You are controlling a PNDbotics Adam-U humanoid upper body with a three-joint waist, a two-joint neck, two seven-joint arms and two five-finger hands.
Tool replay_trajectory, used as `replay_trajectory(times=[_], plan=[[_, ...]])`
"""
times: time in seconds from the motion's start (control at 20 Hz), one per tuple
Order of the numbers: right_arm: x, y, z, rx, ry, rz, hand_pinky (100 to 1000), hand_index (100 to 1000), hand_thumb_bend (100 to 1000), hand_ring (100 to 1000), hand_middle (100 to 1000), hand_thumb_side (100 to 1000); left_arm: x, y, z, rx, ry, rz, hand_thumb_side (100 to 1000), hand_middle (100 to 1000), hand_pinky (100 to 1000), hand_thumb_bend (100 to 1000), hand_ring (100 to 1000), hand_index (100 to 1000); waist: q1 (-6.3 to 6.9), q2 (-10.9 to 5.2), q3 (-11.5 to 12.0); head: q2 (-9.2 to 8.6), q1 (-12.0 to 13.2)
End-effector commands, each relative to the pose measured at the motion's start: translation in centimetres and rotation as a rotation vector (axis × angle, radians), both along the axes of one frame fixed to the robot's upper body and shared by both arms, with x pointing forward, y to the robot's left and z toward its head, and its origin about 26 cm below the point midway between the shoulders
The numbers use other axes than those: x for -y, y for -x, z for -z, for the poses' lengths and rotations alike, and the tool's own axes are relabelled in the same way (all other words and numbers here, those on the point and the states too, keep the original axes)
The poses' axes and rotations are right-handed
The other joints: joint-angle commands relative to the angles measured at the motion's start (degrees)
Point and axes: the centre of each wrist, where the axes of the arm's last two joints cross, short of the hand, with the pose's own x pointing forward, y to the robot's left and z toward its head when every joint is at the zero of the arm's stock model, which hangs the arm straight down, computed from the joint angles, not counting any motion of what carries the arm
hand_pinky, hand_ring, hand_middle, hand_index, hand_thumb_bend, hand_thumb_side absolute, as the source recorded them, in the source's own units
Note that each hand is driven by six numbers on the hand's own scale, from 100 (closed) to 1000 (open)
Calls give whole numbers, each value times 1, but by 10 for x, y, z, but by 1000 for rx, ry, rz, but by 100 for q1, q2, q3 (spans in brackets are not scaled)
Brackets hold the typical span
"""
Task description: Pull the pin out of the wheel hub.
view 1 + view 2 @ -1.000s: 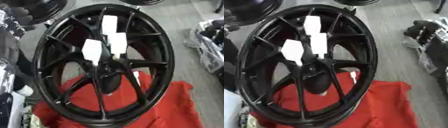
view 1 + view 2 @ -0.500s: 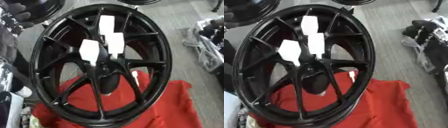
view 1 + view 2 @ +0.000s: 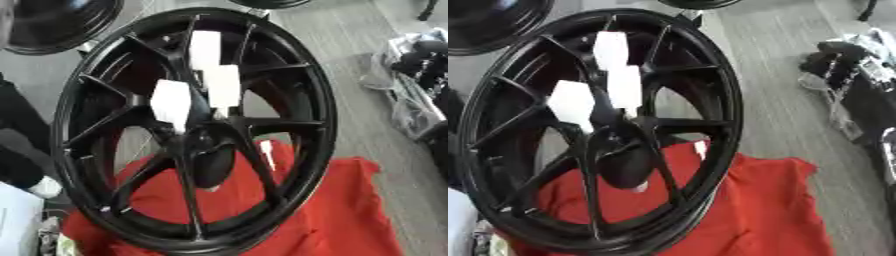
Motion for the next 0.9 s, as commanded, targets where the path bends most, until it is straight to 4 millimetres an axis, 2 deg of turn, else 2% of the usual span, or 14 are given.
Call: replay_trajectory(times=[0.05,0.25,0.5,0.7,0.9], plan=[[4,3,-9,19,34,8,967,789,100,770,685,667,7,16,-27,85,-199,12,627,759,750,100,799,761,-18,-163,7,8,-93],[4,4,-8,14,45,10,967,789,100,771,685,668,27,34,-50,155,-451,42,636,771,778,100,812,793,-2,-177,31,10,-159],[5,5,-6,6,56,16,967,789,100,771,685,671,57,56,-68,194,-720,143,685,783,806,100,824,817,11,-192,63,24,-164],[5,5,-5,3,60,16,968,789,100,771,685,671,77,70,-71,212,-889,199,740,794,827,100,836,832,20,-205,64,36,-173],[5,5,-5,0,63,13,968,789,100,771,686,672,90,74,-70,212,-1000,222,781,802,841,100,845,844,23,-214,65,30,-181]])
